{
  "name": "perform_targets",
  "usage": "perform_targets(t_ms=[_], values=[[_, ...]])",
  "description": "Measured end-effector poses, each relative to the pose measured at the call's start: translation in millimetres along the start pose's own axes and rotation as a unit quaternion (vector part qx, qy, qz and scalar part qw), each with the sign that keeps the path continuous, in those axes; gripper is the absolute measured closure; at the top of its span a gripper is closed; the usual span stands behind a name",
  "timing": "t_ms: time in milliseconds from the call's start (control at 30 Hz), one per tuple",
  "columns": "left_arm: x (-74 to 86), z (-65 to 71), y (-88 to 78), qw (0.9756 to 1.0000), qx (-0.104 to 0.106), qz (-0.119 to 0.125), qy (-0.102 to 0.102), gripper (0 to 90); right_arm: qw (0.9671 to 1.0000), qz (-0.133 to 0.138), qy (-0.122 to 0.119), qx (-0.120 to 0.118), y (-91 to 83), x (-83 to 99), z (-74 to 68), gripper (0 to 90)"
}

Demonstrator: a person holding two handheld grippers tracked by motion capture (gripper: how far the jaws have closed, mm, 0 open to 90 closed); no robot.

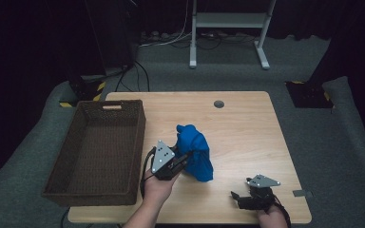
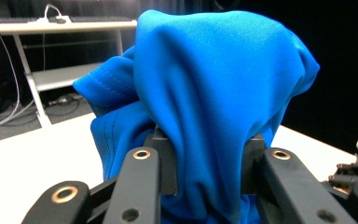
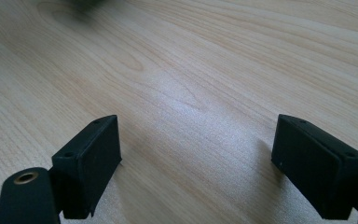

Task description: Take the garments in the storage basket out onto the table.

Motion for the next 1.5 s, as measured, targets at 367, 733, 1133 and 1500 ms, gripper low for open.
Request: perform_targets(t_ms=[367, 733, 1133, 1500], values=[[24.9, 4.8, 11.2, 0.9992, 0.009, -0.038, -0.007, 69.0, 1.0000, 0.000, 0.000, 0.000, 0.0, 0.0, 0.0, 15.3], [52.1, 13.6, 30.6, 0.9948, 0.028, -0.098, -0.005, 68.4, 1.0000, 0.000, 0.000, 0.000, 0.0, 0.0, -0.1, 15.4], [75.7, 24.9, 58.8, 0.9849, 0.048, -0.166, 0.015, 66.6, 1.0000, 0.000, 0.002, -0.001, -0.1, 0.0, 0.1, 15.4], [89.1, 28.3, 74.0, 0.9777, 0.043, -0.204, 0.021, 45.4, 1.0000, 0.001, 0.003, -0.003, -0.3, 0.0, 0.4, 15.4]])
Point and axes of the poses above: each handheld gripper's, and its own axes: y roughly forward along the jaws, x roughly out of its underside, z roughly to its right, the point moved 4 cm from there along y, roughly forward along the jaws, and after that the axes turned 8 degrees about y, right-handed, at the moved point
